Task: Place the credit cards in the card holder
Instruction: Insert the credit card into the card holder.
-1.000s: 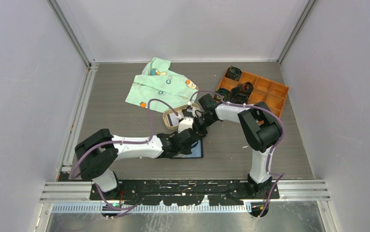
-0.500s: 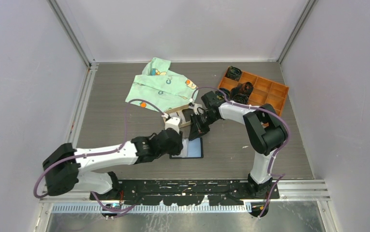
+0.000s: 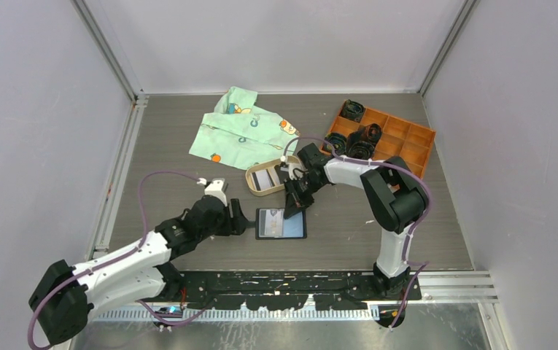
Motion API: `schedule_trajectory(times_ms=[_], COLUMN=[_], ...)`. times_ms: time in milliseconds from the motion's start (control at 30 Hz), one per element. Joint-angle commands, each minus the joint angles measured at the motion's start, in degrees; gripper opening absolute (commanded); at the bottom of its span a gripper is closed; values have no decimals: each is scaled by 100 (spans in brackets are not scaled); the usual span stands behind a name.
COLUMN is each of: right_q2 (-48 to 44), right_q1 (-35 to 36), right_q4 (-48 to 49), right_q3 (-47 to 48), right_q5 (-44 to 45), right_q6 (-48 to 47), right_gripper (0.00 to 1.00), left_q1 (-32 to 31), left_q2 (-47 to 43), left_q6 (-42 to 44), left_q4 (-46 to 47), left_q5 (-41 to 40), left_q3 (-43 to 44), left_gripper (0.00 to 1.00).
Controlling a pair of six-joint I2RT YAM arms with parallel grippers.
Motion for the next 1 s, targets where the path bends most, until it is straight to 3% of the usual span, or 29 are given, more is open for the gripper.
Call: schedule_trajectory(times_ms=[0,233,500,967], right_q2=[85,161,234,319], right_q1=[67,110,134,193], right_q4=[111,123,172,318], right_q3=[7,47,86,137], right_q5=[123,159,73,-165], right_q6=[8,48,131,298], right_gripper=[8,9,9,10], left_q1=[93,157,266,303], left_q2=[299,1078,1580,1831], left_q6=[-126,-83,-29,22], left_q4=[682,1086,1354,1382], left_q5=[643,887,1134,1306], left_q3=[-31,150,250,333], left_gripper=[63,49,39,33])
